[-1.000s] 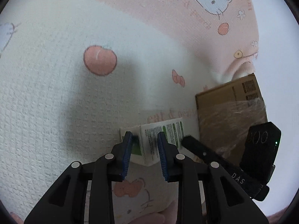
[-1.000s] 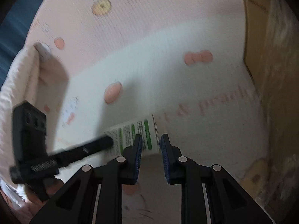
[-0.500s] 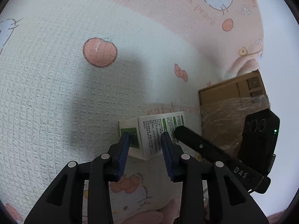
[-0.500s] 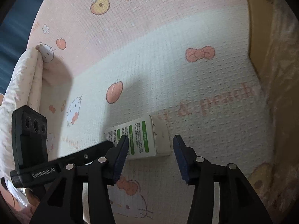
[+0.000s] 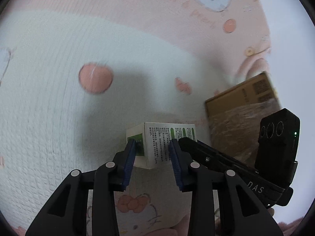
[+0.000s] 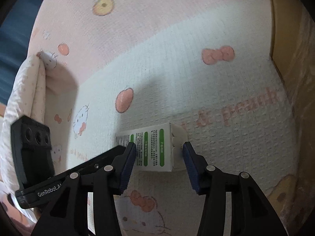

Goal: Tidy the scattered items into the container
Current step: 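Carry the medicine box with the left gripper over the cardboard box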

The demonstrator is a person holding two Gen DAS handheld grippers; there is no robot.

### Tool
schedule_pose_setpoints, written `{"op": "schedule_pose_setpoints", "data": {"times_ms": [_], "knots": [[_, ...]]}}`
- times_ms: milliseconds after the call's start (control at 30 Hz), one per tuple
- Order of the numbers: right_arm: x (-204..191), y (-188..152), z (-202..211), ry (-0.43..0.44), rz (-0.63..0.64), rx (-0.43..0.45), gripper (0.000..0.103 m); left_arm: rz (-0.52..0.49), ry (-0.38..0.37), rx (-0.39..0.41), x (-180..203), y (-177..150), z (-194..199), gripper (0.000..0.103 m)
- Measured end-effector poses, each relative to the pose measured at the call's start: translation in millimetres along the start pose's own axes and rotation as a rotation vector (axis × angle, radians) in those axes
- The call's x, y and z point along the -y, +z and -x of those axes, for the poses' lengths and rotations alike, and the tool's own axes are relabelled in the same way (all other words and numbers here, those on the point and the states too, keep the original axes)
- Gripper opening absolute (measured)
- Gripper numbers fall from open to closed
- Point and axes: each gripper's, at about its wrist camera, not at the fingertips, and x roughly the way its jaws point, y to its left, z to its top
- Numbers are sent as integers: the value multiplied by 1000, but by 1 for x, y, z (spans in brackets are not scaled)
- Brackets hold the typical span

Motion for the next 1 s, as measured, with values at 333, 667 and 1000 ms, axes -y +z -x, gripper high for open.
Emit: {"op": "schedule_pose_setpoints", "data": {"times_ms": [333, 667, 1000], "knots": [[-53, 19, 100, -110, 177, 264, 46, -91, -156, 131, 73, 32, 63, 37], [-30, 27, 242, -195, 164, 468, 46, -328, -407, 85, 205, 60, 75, 37], [52, 9, 299, -295, 7, 423, 46, -451, -415, -108, 289, 38, 7, 37]]}}
